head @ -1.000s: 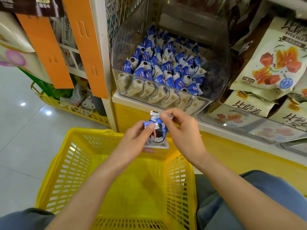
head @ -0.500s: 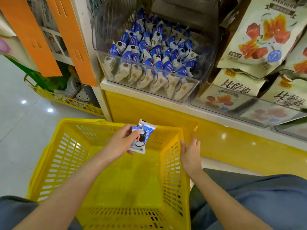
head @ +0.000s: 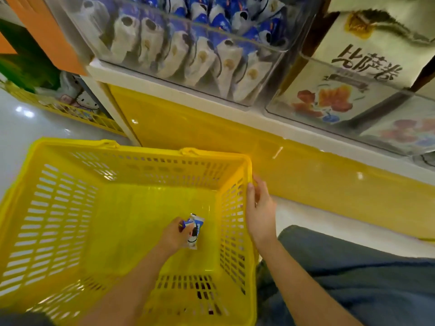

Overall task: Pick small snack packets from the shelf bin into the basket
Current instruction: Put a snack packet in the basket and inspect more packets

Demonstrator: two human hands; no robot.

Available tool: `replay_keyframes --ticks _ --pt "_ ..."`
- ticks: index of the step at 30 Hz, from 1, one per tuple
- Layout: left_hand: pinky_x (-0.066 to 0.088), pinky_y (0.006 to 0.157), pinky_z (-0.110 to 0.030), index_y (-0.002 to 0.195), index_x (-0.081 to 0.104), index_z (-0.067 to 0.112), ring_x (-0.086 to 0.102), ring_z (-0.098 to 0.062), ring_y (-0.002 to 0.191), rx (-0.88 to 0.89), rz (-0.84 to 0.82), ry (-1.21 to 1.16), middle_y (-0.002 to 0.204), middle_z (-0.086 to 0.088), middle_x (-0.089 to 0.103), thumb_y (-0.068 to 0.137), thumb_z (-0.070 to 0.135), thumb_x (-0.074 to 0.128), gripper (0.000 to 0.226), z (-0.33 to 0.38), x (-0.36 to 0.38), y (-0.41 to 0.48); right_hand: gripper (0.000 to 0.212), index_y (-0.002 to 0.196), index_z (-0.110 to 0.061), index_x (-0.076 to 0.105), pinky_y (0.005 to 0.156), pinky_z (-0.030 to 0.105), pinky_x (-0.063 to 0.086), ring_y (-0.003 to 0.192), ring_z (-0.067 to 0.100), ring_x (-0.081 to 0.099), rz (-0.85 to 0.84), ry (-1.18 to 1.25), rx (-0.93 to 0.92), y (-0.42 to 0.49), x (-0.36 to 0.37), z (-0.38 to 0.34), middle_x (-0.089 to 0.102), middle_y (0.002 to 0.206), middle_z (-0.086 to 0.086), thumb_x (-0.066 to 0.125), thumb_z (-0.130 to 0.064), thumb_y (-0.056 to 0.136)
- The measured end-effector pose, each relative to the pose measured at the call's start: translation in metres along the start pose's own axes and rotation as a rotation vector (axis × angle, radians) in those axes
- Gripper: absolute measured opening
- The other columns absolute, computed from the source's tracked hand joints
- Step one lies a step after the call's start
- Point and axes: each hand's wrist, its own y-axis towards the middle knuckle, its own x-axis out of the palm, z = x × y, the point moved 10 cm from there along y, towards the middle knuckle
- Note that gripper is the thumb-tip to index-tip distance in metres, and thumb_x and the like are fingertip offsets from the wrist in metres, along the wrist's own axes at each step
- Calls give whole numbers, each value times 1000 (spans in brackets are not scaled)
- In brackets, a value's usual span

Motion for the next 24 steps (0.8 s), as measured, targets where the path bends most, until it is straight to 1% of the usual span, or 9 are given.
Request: replay_keyframes --ticks 2,4,7,12,15,17,19,22,24 --pt "42 69 -25 96 53 8 59 -26 90 -29 -41 -14 96 -12 61 91 12 56 6 -9 11 7 36 132 -21 46 51 14 41 65 10 56 -1 2 18 1 2 2 56 77 -12 36 -32 98" --pt "44 77 -29 113 52 -1 60 -30 101 -52 -52 15 111 -16 61 89 8 59 27 -20 18 14 36 130 -21 47 55 25 45 65 13 57 -1 14 32 1 1 3 58 77 -7 37 -32 98" --pt "44 80 -32 116 51 -4 58 -32 105 -51 -16 72 116 -20 60 88 5 58 30 -26 18 25 33 128 -23 48 54 42 48 61 22 58 -4 28 52 1 1 5 62 73 6 38 -33 98" --pt "43 85 -36 117 48 -4 55 -32 107 -39 30 165 121 -23 53 90 3 53 28 -25 11 35 35 129 -21 45 52 44 49 60 26 60 -8 4 47 2 2 3 64 74 9 36 -34 98" --pt "41 89 -36 120 45 -3 50 -32 111 -15 -6 231 124 -23 47 91 4 50 30 -15 11 28 35 129 -19 45 51 39 47 58 26 59 1 -15 18 0 1 0 62 71 11 35 -32 98" --pt "40 89 -34 121 43 0 48 -30 111 67 -13 313 125 -21 45 93 5 46 29 5 5 18 35 130 -18 44 49 27 43 59 21 58 6 -49 4 -1 1 -2 62 72 9 35 -30 99" --pt "39 92 -33 128 40 6 46 -27 114 218 30 424 128 -16 44 94 10 45 34 40 -11 4 36 131 -17 43 52 17 39 65 11 57 -5 -95 -5 -1 1 -6 63 84 4 34 -30 99" --pt "36 91 -36 130 43 9 47 -29 113 453 250 386 125 -14 47 93 13 48 37 115 -58 -30 38 133 -10 42 75 16 38 92 7 50 -35 -133 -15 -3 0 -14 55 117 5 33 -25 100" --pt "37 91 -41 127 46 7 48 -32 111 592 431 309 120 -15 50 91 10 50 37 162 -96 -60 37 133 -3 42 81 12 30 101 9 44 -72 -192 -26 -4 0 -21 48 122 12 33 -18 100"
